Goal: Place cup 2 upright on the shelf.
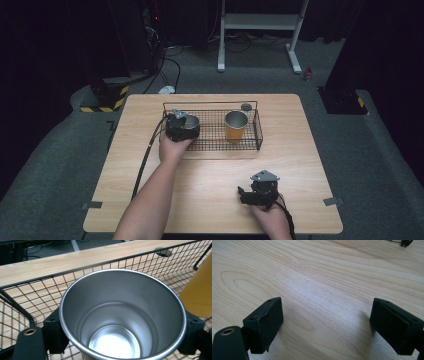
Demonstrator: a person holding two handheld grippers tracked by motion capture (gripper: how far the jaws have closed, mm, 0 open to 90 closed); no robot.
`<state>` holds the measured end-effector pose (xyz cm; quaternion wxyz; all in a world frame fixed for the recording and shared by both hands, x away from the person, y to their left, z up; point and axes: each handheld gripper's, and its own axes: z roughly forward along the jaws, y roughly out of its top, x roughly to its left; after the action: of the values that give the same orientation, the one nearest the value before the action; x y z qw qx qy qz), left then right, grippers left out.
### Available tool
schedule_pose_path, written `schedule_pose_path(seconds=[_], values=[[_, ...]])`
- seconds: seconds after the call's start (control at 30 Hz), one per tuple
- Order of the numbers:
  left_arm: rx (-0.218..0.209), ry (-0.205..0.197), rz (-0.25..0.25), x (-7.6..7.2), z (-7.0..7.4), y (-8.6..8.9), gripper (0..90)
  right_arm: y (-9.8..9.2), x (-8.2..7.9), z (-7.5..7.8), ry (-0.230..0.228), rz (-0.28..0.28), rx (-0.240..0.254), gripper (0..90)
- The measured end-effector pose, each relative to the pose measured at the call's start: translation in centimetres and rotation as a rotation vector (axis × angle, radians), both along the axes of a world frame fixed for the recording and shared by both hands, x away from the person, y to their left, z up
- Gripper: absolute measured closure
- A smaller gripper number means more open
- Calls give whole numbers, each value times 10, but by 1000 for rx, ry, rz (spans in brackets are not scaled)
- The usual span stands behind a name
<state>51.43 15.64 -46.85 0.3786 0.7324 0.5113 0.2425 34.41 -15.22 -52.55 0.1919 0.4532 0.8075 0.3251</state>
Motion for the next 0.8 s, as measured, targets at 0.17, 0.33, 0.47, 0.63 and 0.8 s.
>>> schedule_pose_path(seconds=[0.17,0.33,0.47,0.63,0.8], values=[[33,24,1,2,-2,-2,187,0,0,0,-2,1,-2,114],[45,37,-1,3,-2,-7,187,0,0,0,0,-1,-1,114],[52,47,2,5,0,-10,187,0,0,0,-5,2,-1,116],[44,49,-5,7,-1,-12,186,0,0,0,-6,5,-4,116],[45,61,-5,9,-4,-15,186,0,0,0,-5,5,-4,116]])
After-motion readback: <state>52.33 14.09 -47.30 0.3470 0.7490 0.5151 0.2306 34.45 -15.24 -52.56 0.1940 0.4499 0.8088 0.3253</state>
